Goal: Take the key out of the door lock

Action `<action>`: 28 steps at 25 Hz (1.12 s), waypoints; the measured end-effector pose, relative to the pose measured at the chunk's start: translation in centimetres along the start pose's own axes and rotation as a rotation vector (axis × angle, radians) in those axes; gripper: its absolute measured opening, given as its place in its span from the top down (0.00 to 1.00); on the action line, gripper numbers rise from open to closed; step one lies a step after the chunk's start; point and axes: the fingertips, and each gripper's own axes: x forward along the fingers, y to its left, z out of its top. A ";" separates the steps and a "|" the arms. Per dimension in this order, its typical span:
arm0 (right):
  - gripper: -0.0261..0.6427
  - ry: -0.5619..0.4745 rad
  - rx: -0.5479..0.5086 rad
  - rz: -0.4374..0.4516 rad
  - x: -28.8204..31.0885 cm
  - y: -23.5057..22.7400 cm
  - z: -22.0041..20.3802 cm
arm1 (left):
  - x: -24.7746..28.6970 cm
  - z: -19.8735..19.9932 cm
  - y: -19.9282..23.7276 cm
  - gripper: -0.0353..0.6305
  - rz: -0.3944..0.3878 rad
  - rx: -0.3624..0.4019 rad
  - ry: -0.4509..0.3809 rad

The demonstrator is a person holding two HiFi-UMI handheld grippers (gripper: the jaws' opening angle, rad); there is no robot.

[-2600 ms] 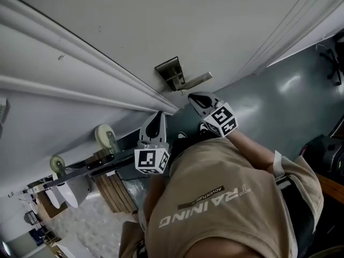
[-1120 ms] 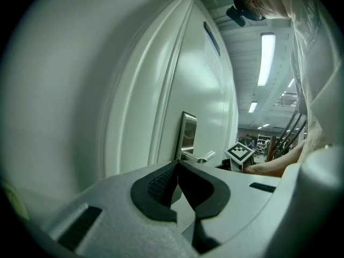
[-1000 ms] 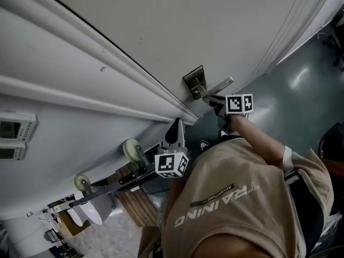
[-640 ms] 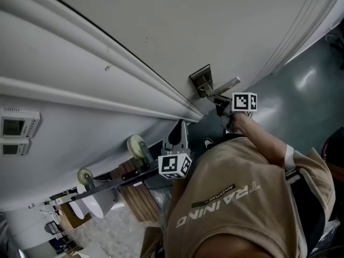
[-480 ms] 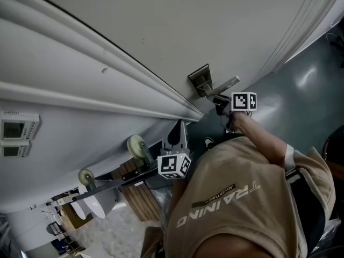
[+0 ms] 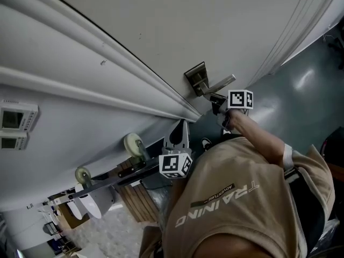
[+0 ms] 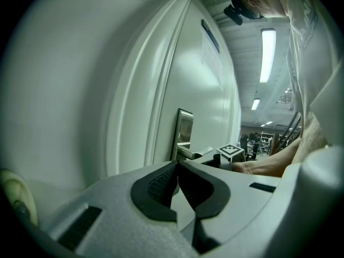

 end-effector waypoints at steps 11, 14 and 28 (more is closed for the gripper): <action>0.91 -0.031 0.056 0.004 -0.3 0.0 -0.1 | -2.0 -0.4 1.0 0.93 0.056 -0.002 -0.012; 0.91 -0.037 0.059 0.009 -0.2 0.0 -0.1 | -2.2 -0.5 1.1 0.93 0.060 -0.004 -0.011; 0.91 -0.022 0.086 0.031 -0.4 0.0 -0.2 | -1.8 -0.5 1.4 0.93 0.054 -0.015 -0.004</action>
